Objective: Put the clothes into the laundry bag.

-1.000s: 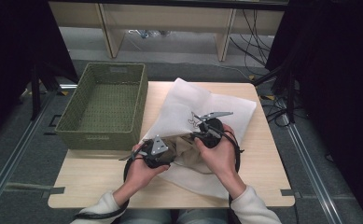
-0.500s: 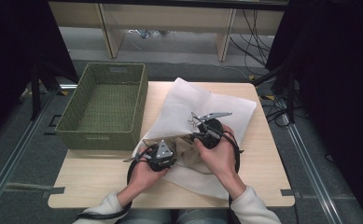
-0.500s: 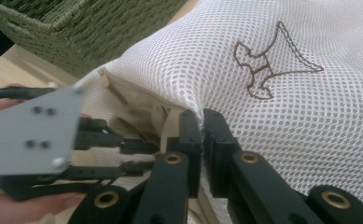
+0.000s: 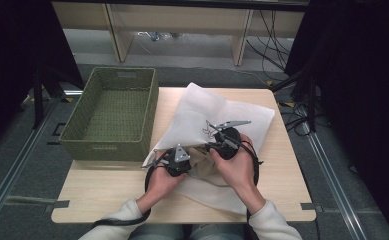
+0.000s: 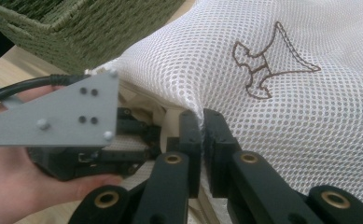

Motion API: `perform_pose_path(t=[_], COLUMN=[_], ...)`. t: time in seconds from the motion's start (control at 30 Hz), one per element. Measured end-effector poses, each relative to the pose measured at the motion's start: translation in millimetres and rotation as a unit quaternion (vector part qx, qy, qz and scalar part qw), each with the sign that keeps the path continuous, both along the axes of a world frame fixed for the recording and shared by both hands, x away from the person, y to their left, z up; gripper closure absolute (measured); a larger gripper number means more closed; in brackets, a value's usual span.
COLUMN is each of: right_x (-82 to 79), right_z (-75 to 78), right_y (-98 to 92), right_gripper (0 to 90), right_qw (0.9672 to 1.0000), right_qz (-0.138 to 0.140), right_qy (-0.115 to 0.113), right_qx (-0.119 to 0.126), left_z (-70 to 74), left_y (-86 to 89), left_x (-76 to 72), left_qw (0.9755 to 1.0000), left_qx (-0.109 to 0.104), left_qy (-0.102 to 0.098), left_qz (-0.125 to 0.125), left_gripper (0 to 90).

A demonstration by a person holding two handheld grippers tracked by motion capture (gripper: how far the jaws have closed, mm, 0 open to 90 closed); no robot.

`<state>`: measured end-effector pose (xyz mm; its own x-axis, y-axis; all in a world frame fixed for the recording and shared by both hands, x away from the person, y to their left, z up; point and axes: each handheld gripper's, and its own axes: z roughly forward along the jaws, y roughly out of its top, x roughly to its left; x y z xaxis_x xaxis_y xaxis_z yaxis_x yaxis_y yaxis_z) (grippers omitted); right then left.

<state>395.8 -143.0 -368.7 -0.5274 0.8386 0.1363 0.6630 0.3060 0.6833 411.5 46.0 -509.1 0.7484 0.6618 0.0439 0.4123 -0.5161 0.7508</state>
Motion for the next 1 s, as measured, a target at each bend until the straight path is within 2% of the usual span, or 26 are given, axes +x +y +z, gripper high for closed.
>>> perform_pose_path(t=[0.13,0.2,0.3,0.47,0.5,0.67,0.7,0.8,0.87,0.9,0.93,1.0], right_x=[0.4,-0.9,-0.7,-0.9,-0.8,-1.0,-0.5,-0.6,-0.5,-0.5,-1.7,-2.2], right_z=[-1.1,-0.5,-1.7,-2.9,-3.8,-4.0,-3.4,-4.3,-4.9,-5.0,-5.3,-4.6], right_y=[0.9,1.9,2.5,2.8,3.2,3.5,2.5,1.7,2.0,2.6,3.3,2.8], right_gripper=[87.5,87.5,87.5,87.4,87.5,87.5,87.5,87.4,87.4,87.4,87.4,87.4], right_qw=[0.9999,1.0,1.0,0.9999,1.0,1.0,0.9999,0.9998,0.9998,0.9999,0.9999,0.9999], right_qz=[-0.001,-0.003,-0.003,-0.008,-0.004,-0.004,0.006,0.008,0.007,0.003,0.001,0.002], right_qy=[-0.011,0.005,0.004,0.003,0.005,0.005,0.002,0.0,0.005,0.004,0.011,0.008], right_qx=[-0.003,0.0,-0.002,-0.012,-0.002,-0.002,-0.013,-0.017,-0.015,-0.016,-0.006,-0.009], left_z=[1.1,4.1,11.1,22.7,24.6,19.2,18.5,16.2,15.0,14.1,13.4,15.4], left_y=[5.4,8.4,16.3,36.0,40.5,50.4,52.7,58.8,60.6,59.8,59.5,59.1], left_x=[-7.4,-11.8,-19.5,-30.9,-32.6,-40.4,-41.3,-40.7,-37.9,-37.4,-35.8,-36.8], left_qw=[0.9998,0.9996,0.999,0.9983,0.9988,0.999,0.9993,0.9996,0.9997,0.9997,0.9997,0.9996], left_qx=[-0.013,-0.026,-0.039,-0.049,-0.035,-0.024,-0.019,-0.013,-0.012,-0.019,-0.017,-0.019], left_qy=[-0.007,-0.009,-0.011,-0.026,-0.026,-0.022,-0.021,-0.022,-0.02,-0.016,-0.018,-0.019], left_qz=[-0.01,-0.012,-0.016,-0.016,-0.023,-0.03,-0.025,-0.015,-0.01,-0.006,-0.006,-0.012], left_gripper=[58.0,51.5,44.9,47.2,49.7,55.6,56.2,60.5,63.6,65.0,65.5,65.9])
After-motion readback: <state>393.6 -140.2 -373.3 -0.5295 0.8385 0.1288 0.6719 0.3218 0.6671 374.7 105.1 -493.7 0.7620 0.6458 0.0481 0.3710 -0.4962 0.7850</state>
